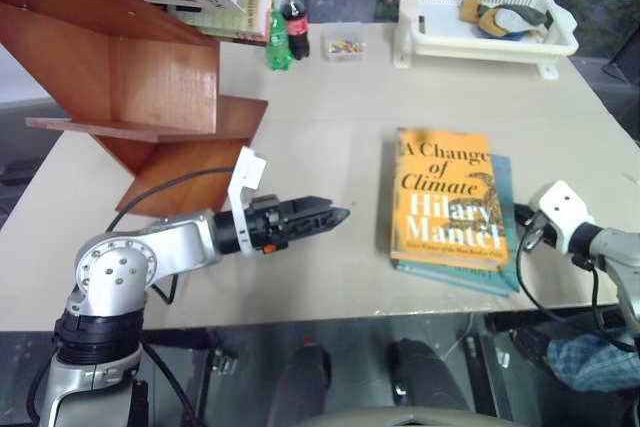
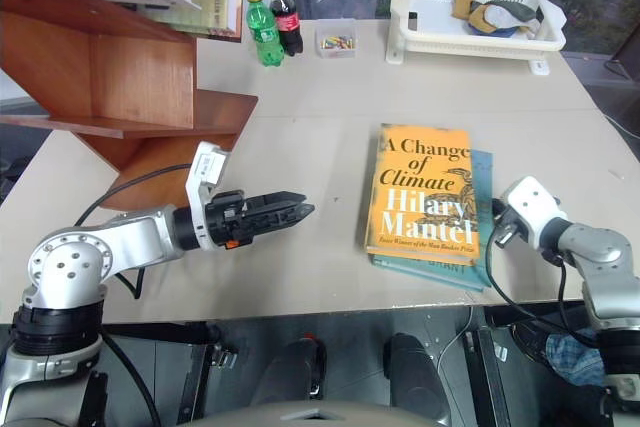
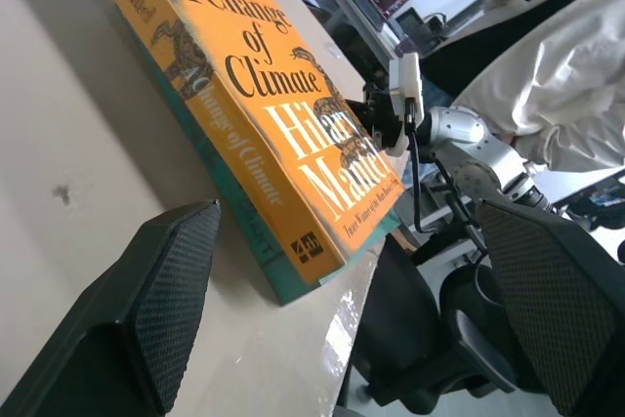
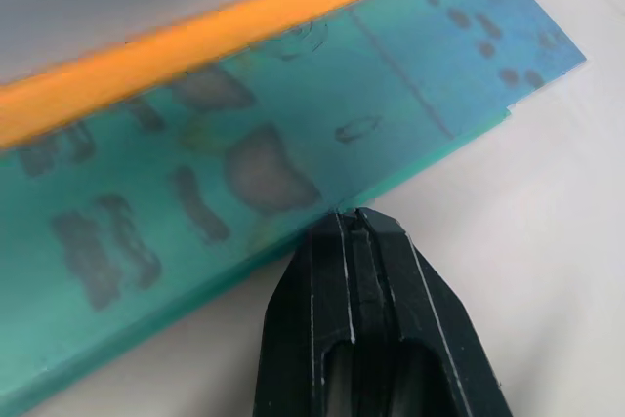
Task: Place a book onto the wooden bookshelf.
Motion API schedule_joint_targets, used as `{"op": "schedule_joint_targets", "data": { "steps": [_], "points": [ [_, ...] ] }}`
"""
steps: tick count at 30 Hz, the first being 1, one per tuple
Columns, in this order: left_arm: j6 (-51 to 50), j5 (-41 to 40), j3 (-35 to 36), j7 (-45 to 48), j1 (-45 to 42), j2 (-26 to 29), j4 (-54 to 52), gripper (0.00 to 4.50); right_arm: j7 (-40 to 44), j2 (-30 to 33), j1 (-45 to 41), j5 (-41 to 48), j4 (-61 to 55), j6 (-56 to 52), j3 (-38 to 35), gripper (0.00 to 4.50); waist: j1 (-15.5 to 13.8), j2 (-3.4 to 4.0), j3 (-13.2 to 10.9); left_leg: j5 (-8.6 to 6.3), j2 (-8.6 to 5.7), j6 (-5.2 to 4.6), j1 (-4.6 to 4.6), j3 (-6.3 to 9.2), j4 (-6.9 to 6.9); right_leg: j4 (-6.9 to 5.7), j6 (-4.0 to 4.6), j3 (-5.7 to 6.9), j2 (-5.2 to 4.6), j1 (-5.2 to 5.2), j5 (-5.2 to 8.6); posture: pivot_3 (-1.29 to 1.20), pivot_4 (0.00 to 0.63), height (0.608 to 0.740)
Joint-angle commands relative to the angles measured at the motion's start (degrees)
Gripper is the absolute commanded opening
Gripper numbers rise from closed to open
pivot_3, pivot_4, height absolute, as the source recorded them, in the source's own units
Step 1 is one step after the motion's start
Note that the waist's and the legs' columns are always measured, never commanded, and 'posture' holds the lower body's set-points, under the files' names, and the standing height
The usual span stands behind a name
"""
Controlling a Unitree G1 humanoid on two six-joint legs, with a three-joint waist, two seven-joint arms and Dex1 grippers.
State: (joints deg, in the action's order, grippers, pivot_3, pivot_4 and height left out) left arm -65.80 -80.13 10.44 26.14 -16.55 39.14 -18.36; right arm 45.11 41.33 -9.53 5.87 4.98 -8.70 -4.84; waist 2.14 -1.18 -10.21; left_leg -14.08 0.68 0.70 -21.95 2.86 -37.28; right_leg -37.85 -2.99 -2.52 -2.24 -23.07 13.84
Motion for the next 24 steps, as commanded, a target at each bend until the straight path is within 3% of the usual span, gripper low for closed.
{"op": "schedule_joint_targets", "data": {
  "steps": [1,10,15,20,24],
  "points": [
    [0.08,-3.03,2.04,-0.84,0.97,0.55,-2.04,4.50,0.32,-0.79,-2.67,0.62,-2.66,-1.11,1.15,0.02,-0.02,0.00,0.00,0.00,0.00,0.00,0.00,0.00,0.00,0.00,0.00,0.00,0.00,0.00,0.00,0.00,0.150,0.740],
    [-0.46,-6.70,2.88,3.48,1.30,3.98,-3.11,4.50,-0.03,-0.87,-3.05,0.22,-1.61,0.20,1.12,0.02,-0.24,0.00,0.00,0.00,-0.01,0.00,-0.07,0.01,0.00,0.01,0.00,0.01,-0.01,-0.06,0.00,0.00,0.150,0.740],
    [7.02,7.43,1.17,15.35,4.16,9.40,-7.58,4.50,-0.22,2.24,0.99,1.80,-4.74,0.32,-3.90,0.02,-0.35,0.02,-0.01,0.00,-0.02,0.00,-0.13,-0.02,0.05,0.04,0.02,0.01,-0.01,-0.13,0.01,0.00,0.150,0.740],
    [9.47,11.42,0.26,21.38,4.88,9.98,-7.09,4.50,0.78,4.52,6.22,4.54,-10.49,-0.08,-9.60,0.02,-0.35,0.02,-0.01,0.00,0.01,0.00,-0.12,-0.04,0.07,0.05,0.01,0.00,0.00,-0.14,0.01,0.00,0.150,0.740],
    [5.36,10.24,-0.83,16.70,3.22,6.63,-0.62,4.50,5.87,4.54,11.38,17.92,-23.23,-4.27,-17.98,0.02,-0.48,0.06,-0.02,0.00,0.00,-0.01,-0.12,-0.04,0.07,0.05,-0.01,-0.01,0.00,-0.14,0.02,0.00,0.150,0.740]
  ]
}}
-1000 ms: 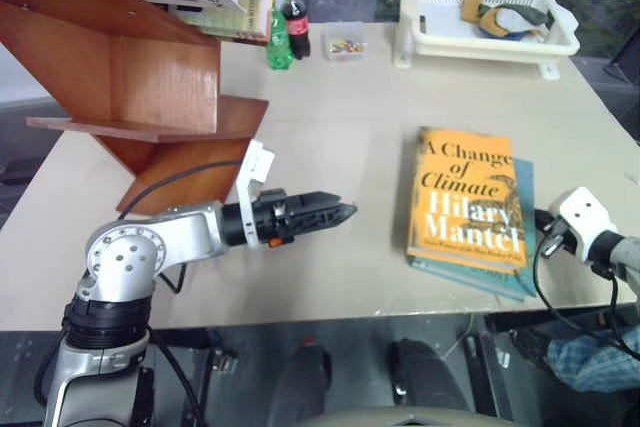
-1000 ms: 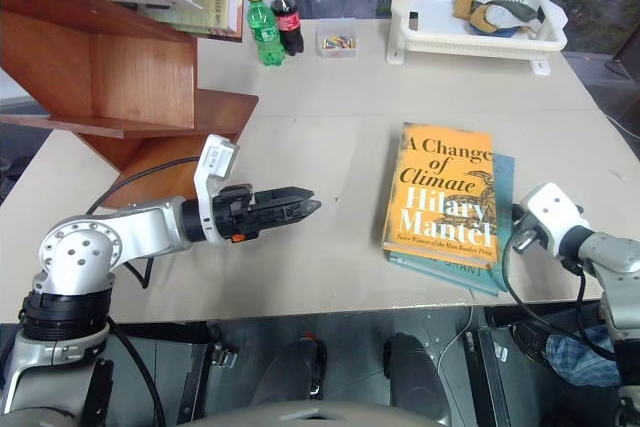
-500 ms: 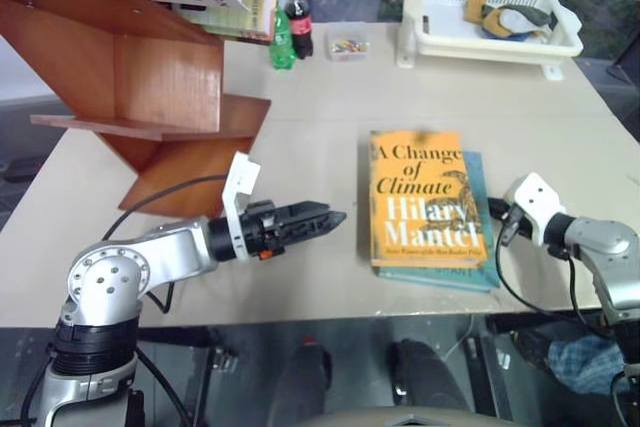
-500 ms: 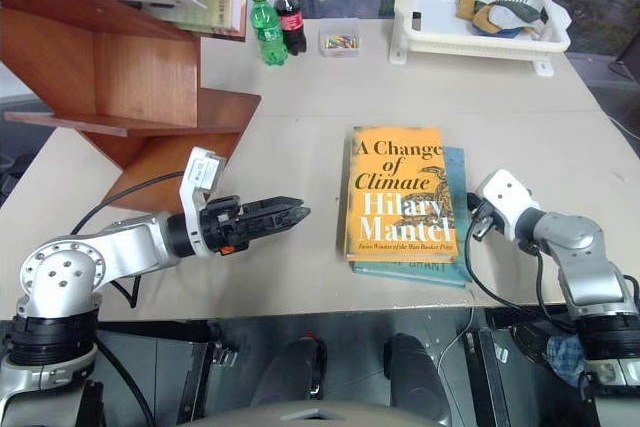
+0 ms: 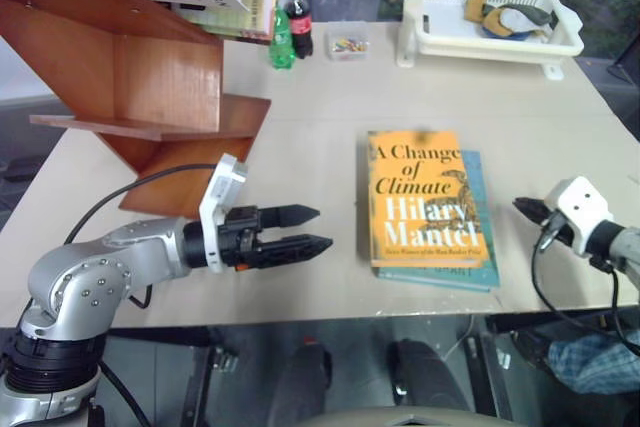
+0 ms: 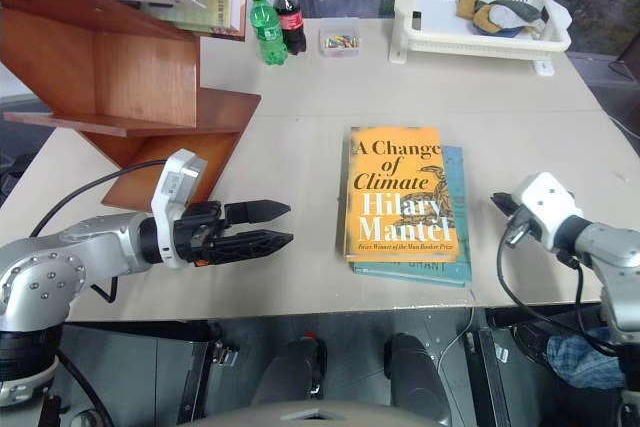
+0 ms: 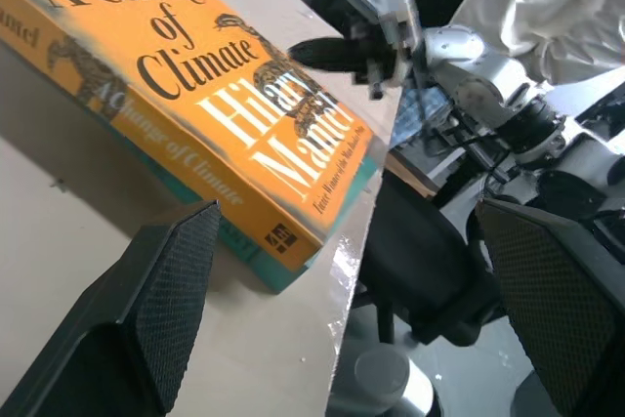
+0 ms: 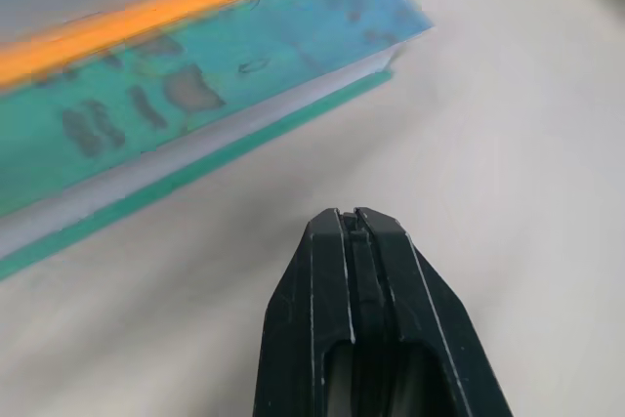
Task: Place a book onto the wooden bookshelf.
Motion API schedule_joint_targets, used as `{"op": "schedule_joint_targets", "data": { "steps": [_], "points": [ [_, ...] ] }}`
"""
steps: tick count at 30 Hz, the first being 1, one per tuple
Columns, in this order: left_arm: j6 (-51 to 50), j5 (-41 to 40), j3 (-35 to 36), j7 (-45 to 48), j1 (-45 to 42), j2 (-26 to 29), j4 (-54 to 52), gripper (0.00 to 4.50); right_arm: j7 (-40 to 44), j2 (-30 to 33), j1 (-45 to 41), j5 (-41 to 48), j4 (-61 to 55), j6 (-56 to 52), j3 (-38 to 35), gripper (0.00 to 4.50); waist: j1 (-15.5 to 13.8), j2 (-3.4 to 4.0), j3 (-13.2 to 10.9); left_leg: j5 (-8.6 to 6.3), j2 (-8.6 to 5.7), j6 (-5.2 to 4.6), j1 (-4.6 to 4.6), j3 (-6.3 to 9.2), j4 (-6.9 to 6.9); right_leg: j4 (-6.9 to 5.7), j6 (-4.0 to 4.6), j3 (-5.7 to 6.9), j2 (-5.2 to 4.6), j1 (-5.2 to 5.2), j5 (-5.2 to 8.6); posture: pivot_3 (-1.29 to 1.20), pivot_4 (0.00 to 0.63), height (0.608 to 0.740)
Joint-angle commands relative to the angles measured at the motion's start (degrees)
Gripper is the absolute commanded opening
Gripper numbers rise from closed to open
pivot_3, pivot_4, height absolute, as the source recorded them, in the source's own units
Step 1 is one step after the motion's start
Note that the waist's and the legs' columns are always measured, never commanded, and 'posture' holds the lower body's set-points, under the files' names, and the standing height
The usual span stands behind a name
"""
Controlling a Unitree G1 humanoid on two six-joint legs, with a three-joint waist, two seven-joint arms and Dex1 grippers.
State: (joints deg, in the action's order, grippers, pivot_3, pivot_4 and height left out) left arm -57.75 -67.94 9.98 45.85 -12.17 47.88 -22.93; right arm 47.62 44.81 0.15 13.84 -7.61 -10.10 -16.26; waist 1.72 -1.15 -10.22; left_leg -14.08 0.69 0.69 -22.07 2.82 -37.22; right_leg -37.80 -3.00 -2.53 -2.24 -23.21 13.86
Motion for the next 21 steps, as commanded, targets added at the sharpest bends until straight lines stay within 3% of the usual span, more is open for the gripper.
{"op": "schedule_joint_targets", "data": {
  "steps": [1,2,10,12,21],
  "points": [
    [-4.15,-2.67,-0.61,-4.32,-1.54,-3.19,5.70,4.50,4.27,1.07,2.76,13.38,-14.35,-4.62,-7.61,0.02,-0.09,0.03,0.00,0.00,0.00,0.00,0.01,0.00,0.00,-0.01,0.00,0.00,0.00,0.01,0.00,0.00,0.150,0.740],
    [-4.87,-2.60,-0.98,-5.23,-1.91,-4.24,6.76,4.50,4.54,0.96,3.62,15.84,-17.49,-5.99,-8.16,0.02,-0.04,0.01,-0.01,0.00,0.00,0.00,0.00,0.03,0.00,-0.02,-0.10,0.01,0.00,0.01,0.06,0.00,0.150,0.740],
    [-9.94,-5.11,-0.51,-16.66,-9.44,-14.91,15.05,4.50,1.08,-0.77,9.59,23.91,-32.11,-12.16,-8.61,3.75,-0.89,-0.16,-0.05,0.00,0.00,0.00,-0.03,0.10,-0.09,-0.05,-0.15,0.07,-0.01,0.02,0.07,0.00,0.150,0.740],
    [-11.86,-6.22,-0.33,-18.25,-11.20,-16.47,17.39,4.50,1.41,-0.71,11.74,24.91,-34.41,-12.36,-9.23,4.46,-1.05,-0.16,-0.05,0.00,-0.01,0.00,-0.06,0.12,-0.09,-0.04,-0.15,0.10,0.00,0.02,0.07,0.00,0.150,0.740],
    [-18.79,-5.40,-0.59,-23.57,-21.63,-24.81,31.72,4.50,-0.29,-1.08,16.73,25.69,-42.13,-11.31,-9.23,4.46,-0.86,-0.20,-0.05,0.00,-0.04,0.00,-0.11,0.19,-0.14,-0.02,-0.17,0.16,0.00,0.02,0.08,0.00,0.150,0.740]
  ]
}}
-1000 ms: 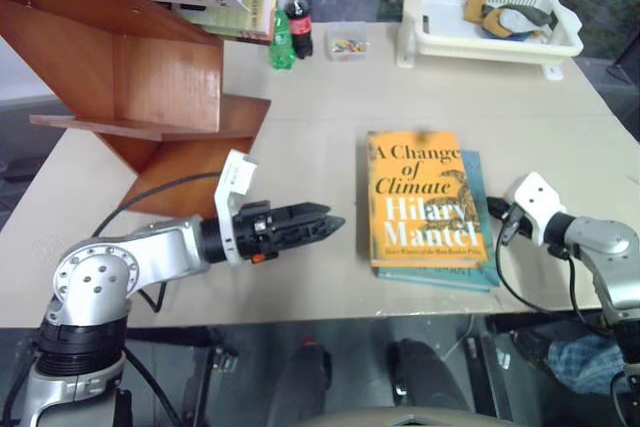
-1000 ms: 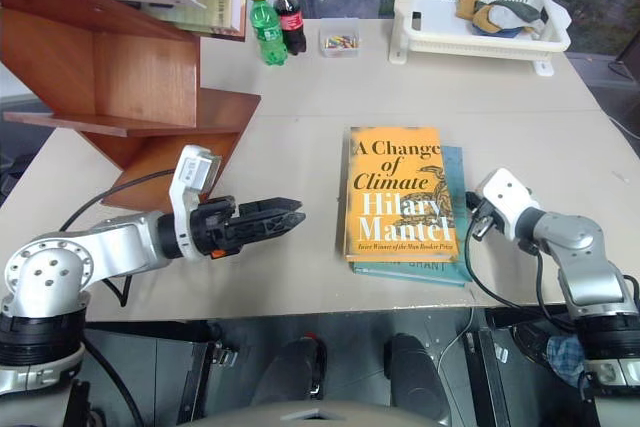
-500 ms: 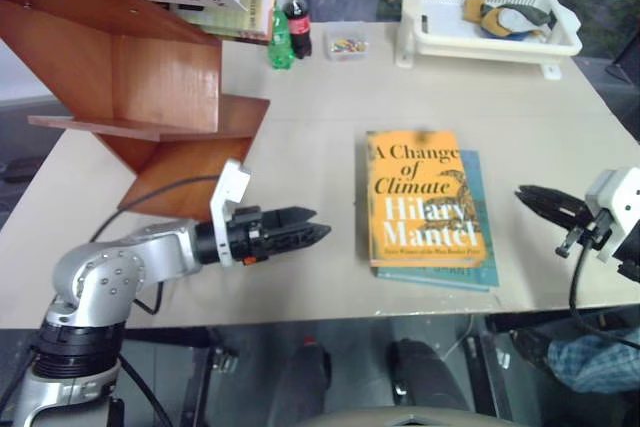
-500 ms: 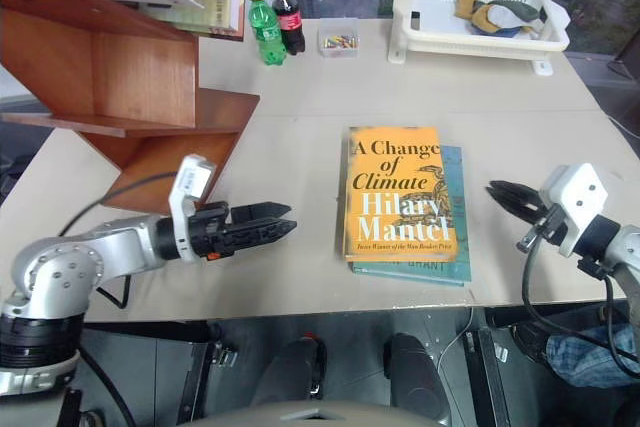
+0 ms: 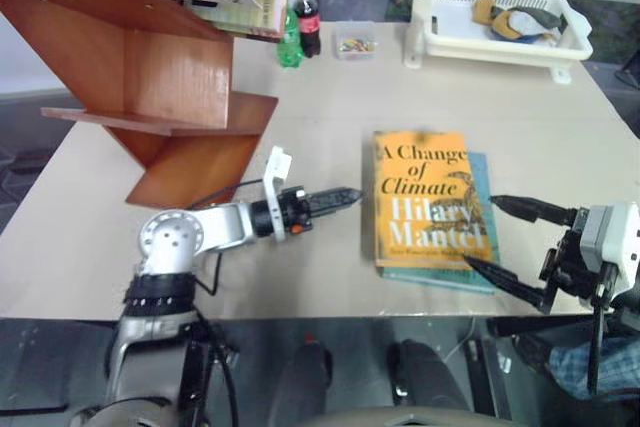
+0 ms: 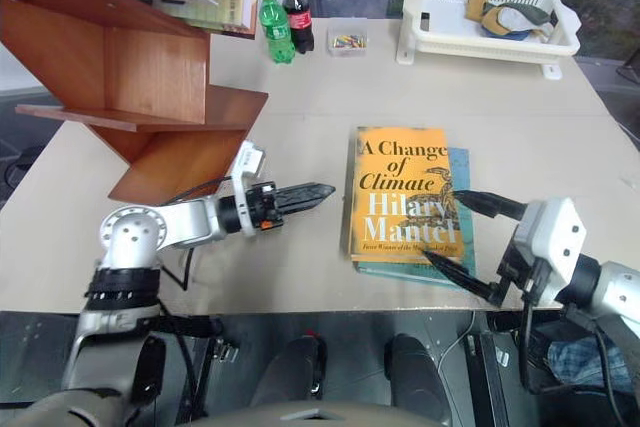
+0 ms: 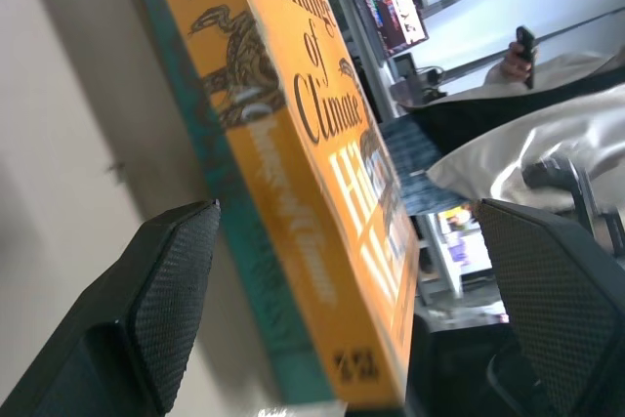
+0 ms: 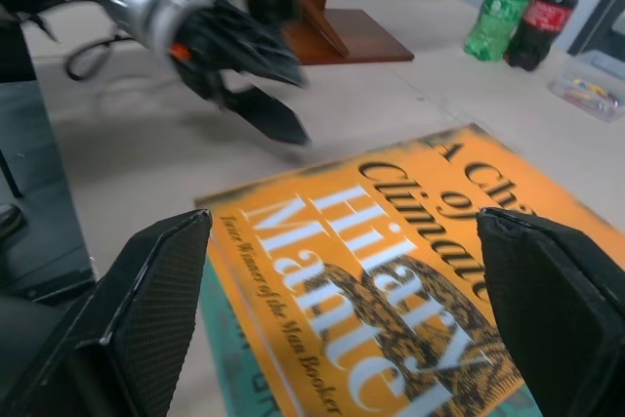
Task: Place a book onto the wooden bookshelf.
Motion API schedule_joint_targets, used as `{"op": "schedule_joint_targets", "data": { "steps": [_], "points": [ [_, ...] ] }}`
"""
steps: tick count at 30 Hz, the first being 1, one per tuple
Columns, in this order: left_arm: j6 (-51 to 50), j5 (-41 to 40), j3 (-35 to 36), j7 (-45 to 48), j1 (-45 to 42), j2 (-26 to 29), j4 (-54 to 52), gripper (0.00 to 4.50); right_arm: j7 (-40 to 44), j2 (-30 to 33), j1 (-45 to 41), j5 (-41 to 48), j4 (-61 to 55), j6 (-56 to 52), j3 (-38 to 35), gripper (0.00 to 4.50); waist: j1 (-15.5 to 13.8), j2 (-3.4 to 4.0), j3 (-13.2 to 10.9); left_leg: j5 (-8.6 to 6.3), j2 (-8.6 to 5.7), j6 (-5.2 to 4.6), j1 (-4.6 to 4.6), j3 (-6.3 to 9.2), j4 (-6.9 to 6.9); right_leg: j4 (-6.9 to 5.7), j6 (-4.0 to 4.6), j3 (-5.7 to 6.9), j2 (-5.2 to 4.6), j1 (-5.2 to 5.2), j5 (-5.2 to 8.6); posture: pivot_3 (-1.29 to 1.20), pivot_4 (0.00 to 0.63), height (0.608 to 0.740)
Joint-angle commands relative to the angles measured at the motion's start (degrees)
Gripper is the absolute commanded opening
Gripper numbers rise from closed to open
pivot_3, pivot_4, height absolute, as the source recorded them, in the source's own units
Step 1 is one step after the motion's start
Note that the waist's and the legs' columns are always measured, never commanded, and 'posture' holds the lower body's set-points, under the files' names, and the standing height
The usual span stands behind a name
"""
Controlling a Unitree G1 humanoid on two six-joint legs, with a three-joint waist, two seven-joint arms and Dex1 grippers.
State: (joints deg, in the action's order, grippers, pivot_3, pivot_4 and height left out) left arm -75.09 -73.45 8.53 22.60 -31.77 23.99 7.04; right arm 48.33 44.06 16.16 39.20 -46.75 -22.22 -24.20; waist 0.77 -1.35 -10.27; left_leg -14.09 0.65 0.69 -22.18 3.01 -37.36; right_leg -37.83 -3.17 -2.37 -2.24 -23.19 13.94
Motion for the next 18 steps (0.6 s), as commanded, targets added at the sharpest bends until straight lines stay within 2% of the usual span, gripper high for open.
{"op": "schedule_joint_targets", "data": {
  "steps": [1,10,18],
  "points": [
    [-1.78,0.63,0.77,-0.51,-2.67,-1.54,2.73,4.50,-1.42,-0.62,1.24,0.35,-3.56,0.84,-1.26,4.46,0.11,0.00,0.00,0.00,0.00,0.00,0.02,-0.01,0.00,0.00,0.02,-0.01,0.00,0.00,-0.01,0.00,0.150,0.740],
    [-2.72,6.46,-0.44,1.68,-7.48,-6.69,11.32,4.50,-4.56,-3.85,7.86,-1.85,-9.19,2.34,-1.92,4.46,-0.25,-0.02,0.00,0.00,-0.03,0.01,-0.04,0.05,0.00,0.02,0.15,0.03,-0.01,0.00,-0.09,0.00,0.150,0.740],
    [-1.66,13.58,-2.32,7.71,-10.76,-9.57,18.17,4.50,-5.52,-5.21,10.11,-3.84,-10.04,3.65,-1.08,4.46,0.03,-0.01,0.00,0.00,-0.04,0.01,-0.04,0.07,0.01,0.03,0.14,0.06,0.00,0.00,-0.08,0.00,0.150,0.740]
  ]
}}
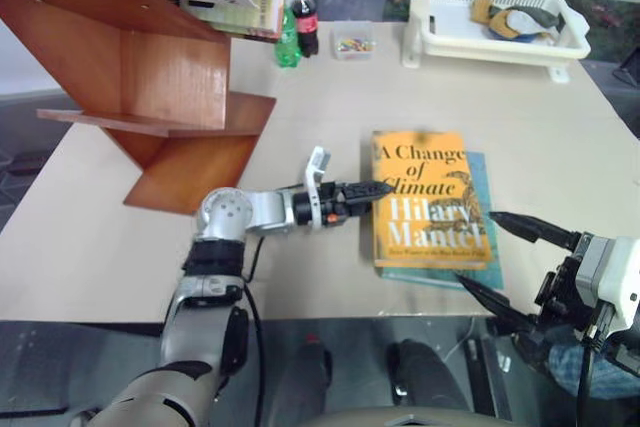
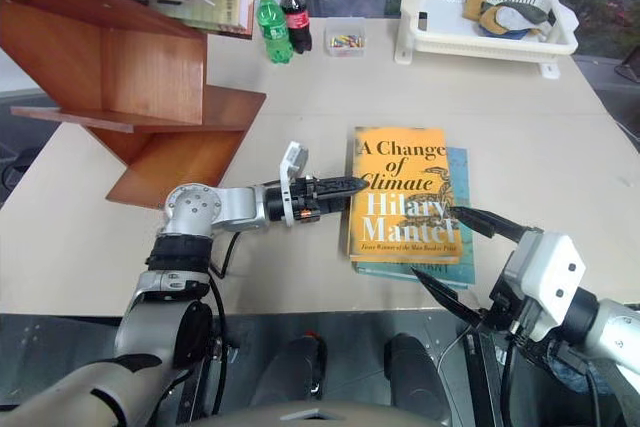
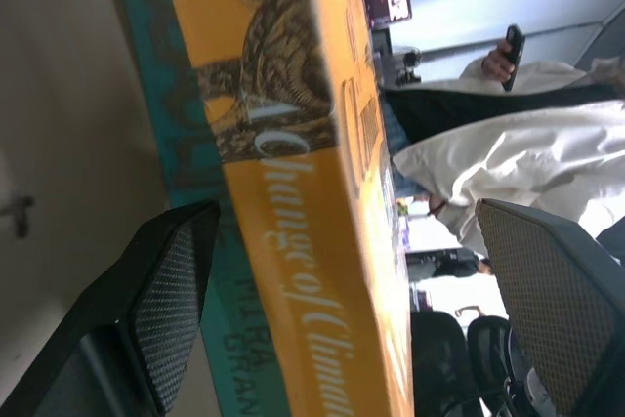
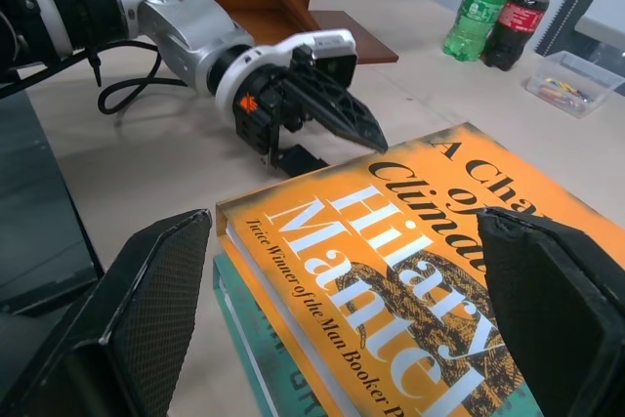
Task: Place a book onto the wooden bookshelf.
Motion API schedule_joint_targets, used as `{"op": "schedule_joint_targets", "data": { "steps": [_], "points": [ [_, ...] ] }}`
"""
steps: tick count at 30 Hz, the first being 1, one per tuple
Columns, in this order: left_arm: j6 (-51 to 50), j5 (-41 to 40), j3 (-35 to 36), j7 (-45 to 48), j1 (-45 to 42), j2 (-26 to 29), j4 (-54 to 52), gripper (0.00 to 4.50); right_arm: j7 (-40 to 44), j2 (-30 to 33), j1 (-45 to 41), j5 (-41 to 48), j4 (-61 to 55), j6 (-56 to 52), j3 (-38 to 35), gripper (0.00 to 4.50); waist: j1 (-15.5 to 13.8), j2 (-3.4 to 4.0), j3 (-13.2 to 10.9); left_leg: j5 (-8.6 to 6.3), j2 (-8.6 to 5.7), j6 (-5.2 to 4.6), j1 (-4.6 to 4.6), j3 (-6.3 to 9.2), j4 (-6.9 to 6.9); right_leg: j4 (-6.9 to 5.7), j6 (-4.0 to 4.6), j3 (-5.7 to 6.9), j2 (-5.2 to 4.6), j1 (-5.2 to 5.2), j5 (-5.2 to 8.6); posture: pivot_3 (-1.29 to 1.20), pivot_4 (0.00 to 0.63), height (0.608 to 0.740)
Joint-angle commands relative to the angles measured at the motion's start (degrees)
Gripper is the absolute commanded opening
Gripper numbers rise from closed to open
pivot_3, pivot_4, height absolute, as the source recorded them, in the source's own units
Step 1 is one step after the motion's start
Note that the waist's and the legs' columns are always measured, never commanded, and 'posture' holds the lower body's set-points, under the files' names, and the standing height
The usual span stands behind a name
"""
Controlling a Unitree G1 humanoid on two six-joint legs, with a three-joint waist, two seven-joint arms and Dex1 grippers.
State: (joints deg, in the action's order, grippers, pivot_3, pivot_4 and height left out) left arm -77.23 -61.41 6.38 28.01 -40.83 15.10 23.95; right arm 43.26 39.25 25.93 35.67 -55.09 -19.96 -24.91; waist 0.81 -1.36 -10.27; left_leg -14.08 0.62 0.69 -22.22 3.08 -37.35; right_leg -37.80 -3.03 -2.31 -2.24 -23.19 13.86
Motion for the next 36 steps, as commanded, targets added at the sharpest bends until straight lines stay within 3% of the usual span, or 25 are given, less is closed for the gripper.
{"op": "schedule_joint_targets", "data": {
  "steps": [1,2,5,9,12,13,20,25,29,36],
  "points": [
    [0.38,2.00,-0.07,2.92,-2.16,-1.08,2.06,4.50,-0.52,-0.48,0.54,-0.55,-1.73,1.56,-0.32,4.46,-0.03,0.00,0.00,0.00,0.00,0.00,0.00,0.00,0.00,0.00,0.00,0.00,0.00,0.00,0.00,0.00,0.150,0.740],
    [0.30,2.52,-0.01,3.53,-2.51,-1.41,2.66,4.50,-0.58,-0.59,0.76,-0.75,-1.77,1.72,-0.36,4.46,-0.06,0.00,0.00,0.00,0.00,0.00,-0.01,0.00,0.00,0.00,-0.01,0.00,0.00,0.00,0.00,0.00,0.150,0.740],
    [-0.16,3.75,0.59,4.95,-3.31,-2.23,4.24,3.70,-0.58,-0.78,1.24,-1.12,-1.85,2.00,-0.58,4.50,-0.08,0.00,0.00,0.00,0.00,0.00,-0.02,0.00,0.00,0.01,-0.15,0.00,-0.01,0.00,0.09,0.00,0.150,0.740],
    [-0.87,5.03,1.46,6.37,-3.83,-2.48,5.27,1.87,-0.41,-0.82,1.59,-1.39,-1.60,2.39,-1.06,4.50,-0.09,0.00,0.00,0.00,0.00,0.00,-0.02,0.01,0.00,0.01,-0.15,0.00,-0.01,0.00,0.09,0.00,0.150,0.740],
    [-1.61,5.52,2.64,6.82,-4.00,-2.26,5.81,0.79,-0.27,-0.84,1.75,-1.49,-1.31,2.75,-1.31,4.50,-0.09,0.00,0.00,0.00,0.00,0.00,-0.02,0.01,0.00,0.01,-0.15,0.00,-0.01,0.00,0.09,0.00,0.150,0.740],
    [-2.14,5.46,3.28,6.93,-3.98,-1.99,5.75,0.62,-0.24,-0.75,1.65,-1.59,-1.11,2.87,-1.21,4.50,-0.08,0.00,0.00,0.00,0.00,0.00,-0.02,0.02,0.00,0.01,-0.16,0.01,-0.01,0.00,0.09,0.00,0.150,0.740],
    [-5.63,4.39,7.70,6.61,-2.24,1.89,0.02,0.61,0.36,0.21,-1.97,-2.63,1.98,3.22,1.20,4.50,0.27,0.00,-0.01,0.00,0.02,0.00,0.01,0.00,0.00,-0.02,-0.17,-0.01,0.00,0.00,0.09,0.00,0.150,0.740],
    [-3.36,4.24,8.45,7.71,0.93,7.37,-14.88,0.61,1.58,0.73,-4.42,-2.73,4.32,3.76,2.40,4.50,-0.04,-0.01,-0.01,0.00,0.02,0.01,-0.03,0.03,0.01,-0.01,0.01,0.01,-0.02,-0.02,-0.01,0.00,0.150,0.740],
    [16.97,16.54,0.54,16.69,6.67,18.48,-32.00,0.61,2.45,0.67,-7.53,-0.24,6.14,3.53,3.10,4.50,0.08,-0.01,-0.01,0.00,0.04,0.03,-0.02,0.01,0.04,0.01,0.03,-0.01,-0.04,-0.03,-0.02,0.00,0.150,0.740],
    [59.44,37.28,0.27,30.52,11.30,33.30,-39.05,0.61,6.13,1.31,-14.99,1.89,13.08,3.39,8.19,4.50,-0.02,-0.02,-0.03,-0.01,0.07,0.02,0.19,-0.21,0.13,0.07,0.26,-0.16,-0.05,0.07,0.12,0.00,0.150,0.740]
  ]
}}
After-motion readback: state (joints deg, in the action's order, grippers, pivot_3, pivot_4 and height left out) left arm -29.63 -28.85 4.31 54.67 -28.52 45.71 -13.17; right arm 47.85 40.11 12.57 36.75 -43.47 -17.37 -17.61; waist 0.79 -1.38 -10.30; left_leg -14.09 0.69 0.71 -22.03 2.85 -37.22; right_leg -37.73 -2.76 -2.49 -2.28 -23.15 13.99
